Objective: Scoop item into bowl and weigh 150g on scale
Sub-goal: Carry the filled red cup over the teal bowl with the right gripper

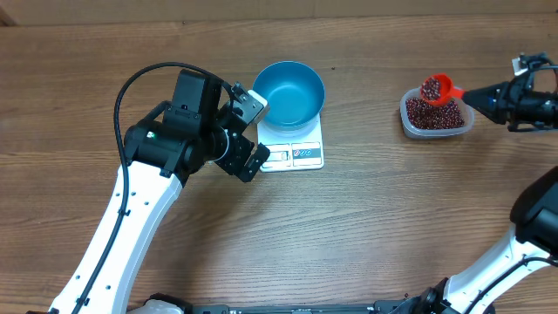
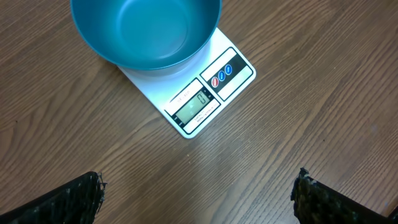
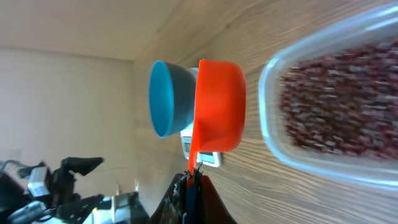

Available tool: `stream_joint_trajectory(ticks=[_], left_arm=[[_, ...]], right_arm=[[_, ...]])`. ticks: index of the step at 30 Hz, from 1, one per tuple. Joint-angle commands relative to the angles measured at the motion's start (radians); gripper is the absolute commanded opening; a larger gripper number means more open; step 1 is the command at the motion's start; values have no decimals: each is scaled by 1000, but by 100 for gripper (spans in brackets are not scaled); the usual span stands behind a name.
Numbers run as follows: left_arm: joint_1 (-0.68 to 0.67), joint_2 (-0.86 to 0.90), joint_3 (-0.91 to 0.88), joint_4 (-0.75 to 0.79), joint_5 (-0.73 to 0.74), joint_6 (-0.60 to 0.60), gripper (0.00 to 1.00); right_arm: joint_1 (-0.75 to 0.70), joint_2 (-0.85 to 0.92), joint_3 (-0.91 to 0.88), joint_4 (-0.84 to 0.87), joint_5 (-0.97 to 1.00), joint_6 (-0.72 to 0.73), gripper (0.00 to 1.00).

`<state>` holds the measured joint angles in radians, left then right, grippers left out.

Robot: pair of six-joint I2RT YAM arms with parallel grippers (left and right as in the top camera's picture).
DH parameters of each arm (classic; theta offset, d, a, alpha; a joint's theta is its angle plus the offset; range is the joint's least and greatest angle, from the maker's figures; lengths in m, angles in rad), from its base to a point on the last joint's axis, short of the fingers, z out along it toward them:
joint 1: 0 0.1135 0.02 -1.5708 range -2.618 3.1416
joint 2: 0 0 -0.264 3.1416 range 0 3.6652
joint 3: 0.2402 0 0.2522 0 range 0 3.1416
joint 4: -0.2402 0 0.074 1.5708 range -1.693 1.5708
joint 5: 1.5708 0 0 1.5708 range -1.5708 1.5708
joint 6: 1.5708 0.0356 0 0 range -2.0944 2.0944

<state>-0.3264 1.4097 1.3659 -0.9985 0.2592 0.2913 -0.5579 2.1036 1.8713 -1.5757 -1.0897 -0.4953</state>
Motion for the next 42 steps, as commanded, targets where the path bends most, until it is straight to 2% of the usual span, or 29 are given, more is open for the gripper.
stream_joint_trajectory(ticks=[1,6,16,23,31,35,42], left_arm=[[5,-11,21,4,19,-7,99],[5,-11,21,4,19,-7,99],[5,-11,21,4,19,-7,100],[5,-11,21,4,19,-7,100],[5,-11,21,4,19,-7,100],[5,-11,21,4,19,-7,99],[5,-11,21,4,19,-7,100]], right_arm=[[62,8,-7,-8,-77,-29,4],[161,8,-7,1,-129,-10,4],[372,8,-6,211,-116,245,4],[520,8,-4,394,-24,453,4],[696,8,111,441,364,596,4],[780,7,196,414,541,600,4],[937,6,317,336,975,600,4]])
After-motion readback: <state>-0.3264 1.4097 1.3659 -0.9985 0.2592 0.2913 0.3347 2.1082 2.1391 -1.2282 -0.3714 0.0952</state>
